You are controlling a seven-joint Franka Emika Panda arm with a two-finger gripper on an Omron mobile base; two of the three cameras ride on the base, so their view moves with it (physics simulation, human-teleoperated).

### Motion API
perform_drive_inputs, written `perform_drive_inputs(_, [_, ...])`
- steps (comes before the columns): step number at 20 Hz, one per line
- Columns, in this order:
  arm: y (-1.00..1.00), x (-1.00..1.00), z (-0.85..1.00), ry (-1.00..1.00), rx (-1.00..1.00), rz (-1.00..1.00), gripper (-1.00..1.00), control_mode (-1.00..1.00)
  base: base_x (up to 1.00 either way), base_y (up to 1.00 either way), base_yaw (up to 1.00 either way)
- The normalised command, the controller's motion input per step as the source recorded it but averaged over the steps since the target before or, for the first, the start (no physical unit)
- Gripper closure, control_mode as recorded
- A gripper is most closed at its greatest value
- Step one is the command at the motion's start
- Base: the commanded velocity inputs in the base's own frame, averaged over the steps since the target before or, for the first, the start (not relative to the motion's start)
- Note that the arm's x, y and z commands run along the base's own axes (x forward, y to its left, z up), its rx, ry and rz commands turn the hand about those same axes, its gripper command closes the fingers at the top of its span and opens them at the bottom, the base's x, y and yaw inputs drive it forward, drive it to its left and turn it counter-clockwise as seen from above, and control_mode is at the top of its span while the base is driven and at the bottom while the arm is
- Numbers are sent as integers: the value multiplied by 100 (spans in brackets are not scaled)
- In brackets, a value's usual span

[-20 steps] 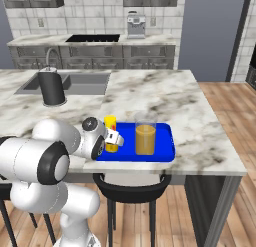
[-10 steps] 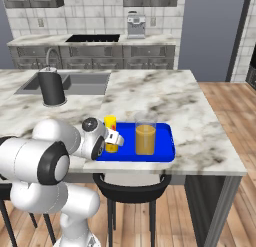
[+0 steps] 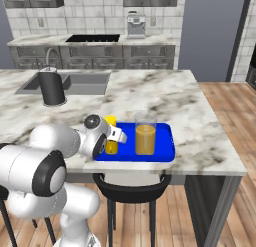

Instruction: There is a tray on the dining counter. Grab the cup, mug, and pitcher and place them on the tray. The pitcher may be placed next to the tray if it cannot fit the tray.

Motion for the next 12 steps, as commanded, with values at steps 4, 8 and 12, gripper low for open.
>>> perform_drive_inputs(4, [-7,0,53,6,0,0,-100,-100,0,0,0])
perform_drive_inputs(8, [-1,0,70,10,0,0,-100,-100,0,0,0])
perform_drive_inputs(12, [0,-16,71,14,0,0,-100,-100,0,0,0])
